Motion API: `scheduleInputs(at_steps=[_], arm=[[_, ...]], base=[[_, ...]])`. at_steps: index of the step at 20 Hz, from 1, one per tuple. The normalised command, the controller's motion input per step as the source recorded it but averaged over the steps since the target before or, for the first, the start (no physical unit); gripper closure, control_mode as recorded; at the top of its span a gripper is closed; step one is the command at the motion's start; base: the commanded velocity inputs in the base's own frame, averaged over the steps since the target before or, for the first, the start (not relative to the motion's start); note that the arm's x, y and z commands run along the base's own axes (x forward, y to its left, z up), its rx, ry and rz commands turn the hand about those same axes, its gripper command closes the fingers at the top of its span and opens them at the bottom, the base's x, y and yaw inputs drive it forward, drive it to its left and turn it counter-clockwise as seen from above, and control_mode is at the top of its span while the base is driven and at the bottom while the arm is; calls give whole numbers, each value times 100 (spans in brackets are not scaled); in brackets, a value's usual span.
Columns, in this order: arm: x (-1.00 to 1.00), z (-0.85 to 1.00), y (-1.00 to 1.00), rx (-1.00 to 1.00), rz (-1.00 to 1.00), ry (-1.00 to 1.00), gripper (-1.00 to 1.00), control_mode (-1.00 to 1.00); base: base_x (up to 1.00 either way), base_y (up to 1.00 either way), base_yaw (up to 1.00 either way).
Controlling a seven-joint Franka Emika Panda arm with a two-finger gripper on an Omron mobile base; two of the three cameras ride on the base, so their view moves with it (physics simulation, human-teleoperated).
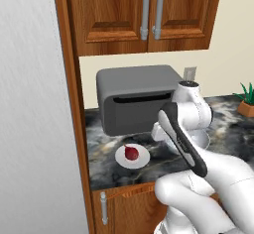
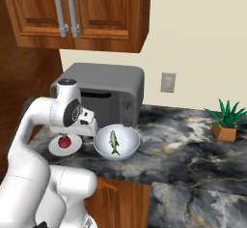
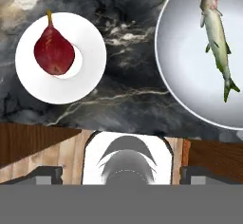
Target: Remove the pear from the bowl and place it on the small plate. Then place the bowl with only the fish in the microwave, close the door, and press the start button to microwave the fish.
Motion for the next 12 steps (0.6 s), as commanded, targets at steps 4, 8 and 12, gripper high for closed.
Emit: scheduleInputs(at_steps=[4,8,12], arm=[[-37,69,-100,34,-29,0,-100,-100],[-16,12,-100,28,-23,0,-100,-100],[10,-8,-96,24,-11,0,-100,-100]], base=[[0,0,0],[0,0,0],[0,0,0]])
